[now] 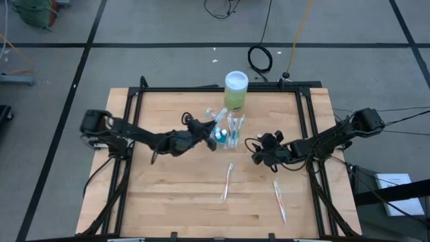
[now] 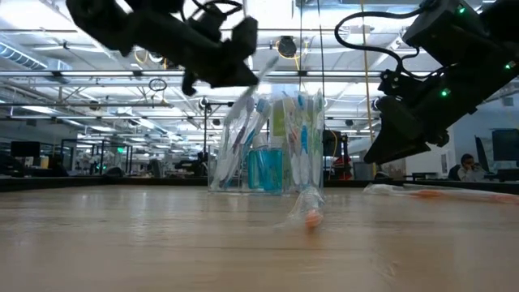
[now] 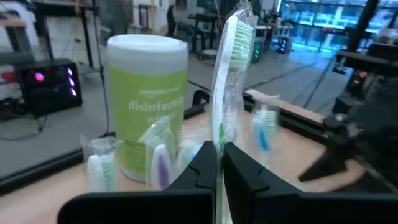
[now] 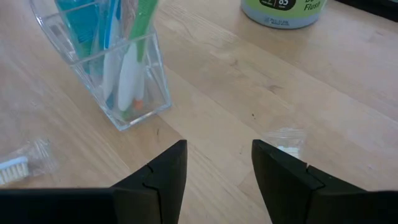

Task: Pick & Place toothbrushing station
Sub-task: Put the green toothbrush into the transparent organizer

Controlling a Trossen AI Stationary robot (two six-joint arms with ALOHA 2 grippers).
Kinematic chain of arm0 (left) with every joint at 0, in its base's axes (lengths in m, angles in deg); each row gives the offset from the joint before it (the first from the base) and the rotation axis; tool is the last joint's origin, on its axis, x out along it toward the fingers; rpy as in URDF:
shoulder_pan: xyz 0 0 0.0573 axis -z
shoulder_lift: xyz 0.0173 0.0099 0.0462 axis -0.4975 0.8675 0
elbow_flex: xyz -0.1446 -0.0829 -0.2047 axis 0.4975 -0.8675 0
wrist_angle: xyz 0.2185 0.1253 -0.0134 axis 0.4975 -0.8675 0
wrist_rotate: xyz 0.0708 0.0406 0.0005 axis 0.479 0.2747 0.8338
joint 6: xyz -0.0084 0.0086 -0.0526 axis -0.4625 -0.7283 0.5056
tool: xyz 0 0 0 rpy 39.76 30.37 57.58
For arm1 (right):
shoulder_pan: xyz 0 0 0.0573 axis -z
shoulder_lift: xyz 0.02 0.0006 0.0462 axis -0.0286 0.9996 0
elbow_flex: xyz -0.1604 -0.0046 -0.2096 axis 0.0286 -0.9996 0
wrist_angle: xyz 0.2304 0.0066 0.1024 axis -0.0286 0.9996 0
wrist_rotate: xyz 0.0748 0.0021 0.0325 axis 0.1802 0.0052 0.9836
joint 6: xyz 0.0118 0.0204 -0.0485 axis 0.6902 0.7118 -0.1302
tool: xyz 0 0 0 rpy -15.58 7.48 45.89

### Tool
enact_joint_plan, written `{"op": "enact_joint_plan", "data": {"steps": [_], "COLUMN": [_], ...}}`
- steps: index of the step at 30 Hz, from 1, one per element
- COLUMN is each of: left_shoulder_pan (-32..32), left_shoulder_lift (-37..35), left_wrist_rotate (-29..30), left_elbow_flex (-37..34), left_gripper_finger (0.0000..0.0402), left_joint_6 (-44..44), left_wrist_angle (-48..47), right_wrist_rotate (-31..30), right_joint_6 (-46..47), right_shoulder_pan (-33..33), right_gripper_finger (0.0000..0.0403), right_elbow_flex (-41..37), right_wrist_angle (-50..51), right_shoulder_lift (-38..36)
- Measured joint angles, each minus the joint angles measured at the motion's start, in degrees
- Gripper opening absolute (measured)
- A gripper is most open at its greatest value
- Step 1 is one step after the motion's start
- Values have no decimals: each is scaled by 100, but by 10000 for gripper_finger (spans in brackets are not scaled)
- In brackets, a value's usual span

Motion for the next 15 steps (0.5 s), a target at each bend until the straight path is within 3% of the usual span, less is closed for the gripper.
{"op": "enact_joint_plan", "data": {"steps": [6, 10, 15], "left_shoulder_pan": [-236, -248, -67], "left_shoulder_lift": [864, 1237, 1418], "left_wrist_rotate": [94, 507, 593], "left_elbow_flex": [0, 0, 0], "left_gripper_finger": [15, 8, 13], "left_joint_6": [-155, -26, -23], "left_wrist_angle": [1203, 1126, 1129], "right_wrist_rotate": [227, 292, 453], "right_joint_6": [4, 46, 68], "right_shoulder_pan": [0, -2, -2], "right_gripper_finger": [171, 171, 171], "right_elbow_flex": [0, 0, 0], "right_wrist_angle": [0, 0, 1], "right_shoulder_lift": [0, 0, 0]}}
